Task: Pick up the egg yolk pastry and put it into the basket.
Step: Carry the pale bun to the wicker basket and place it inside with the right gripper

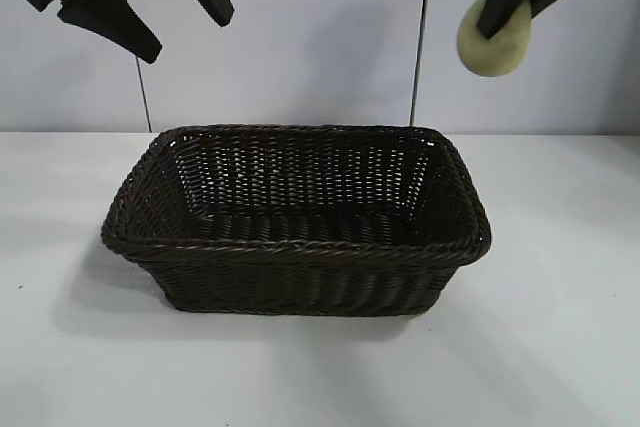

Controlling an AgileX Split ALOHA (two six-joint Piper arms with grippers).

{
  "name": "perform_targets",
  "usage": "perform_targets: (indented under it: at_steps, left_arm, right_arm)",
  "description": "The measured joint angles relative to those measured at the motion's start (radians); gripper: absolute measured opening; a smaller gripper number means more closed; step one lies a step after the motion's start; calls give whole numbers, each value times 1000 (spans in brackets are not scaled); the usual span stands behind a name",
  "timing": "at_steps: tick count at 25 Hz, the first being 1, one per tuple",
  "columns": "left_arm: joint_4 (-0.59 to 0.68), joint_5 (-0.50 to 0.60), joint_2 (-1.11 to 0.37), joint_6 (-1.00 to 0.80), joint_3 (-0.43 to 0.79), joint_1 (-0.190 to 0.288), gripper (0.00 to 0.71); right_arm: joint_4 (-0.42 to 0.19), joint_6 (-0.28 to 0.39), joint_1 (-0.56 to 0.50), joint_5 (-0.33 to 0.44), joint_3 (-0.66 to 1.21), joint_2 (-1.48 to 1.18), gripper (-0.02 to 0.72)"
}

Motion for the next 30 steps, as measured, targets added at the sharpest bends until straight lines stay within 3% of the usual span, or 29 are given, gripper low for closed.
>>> perform_targets:
  at_steps: [11,26,30]
  left_arm:
    - [0,0,0,0,0,0,542]
    - [0,11,0,0,0,0,542]
    - [0,11,0,0,0,0,542]
  right_arm:
    - [0,33,181,-21,5,41,75]
    - [16,48,190,-89,10,201,77]
    - [19,48,190,-108,10,200,124]
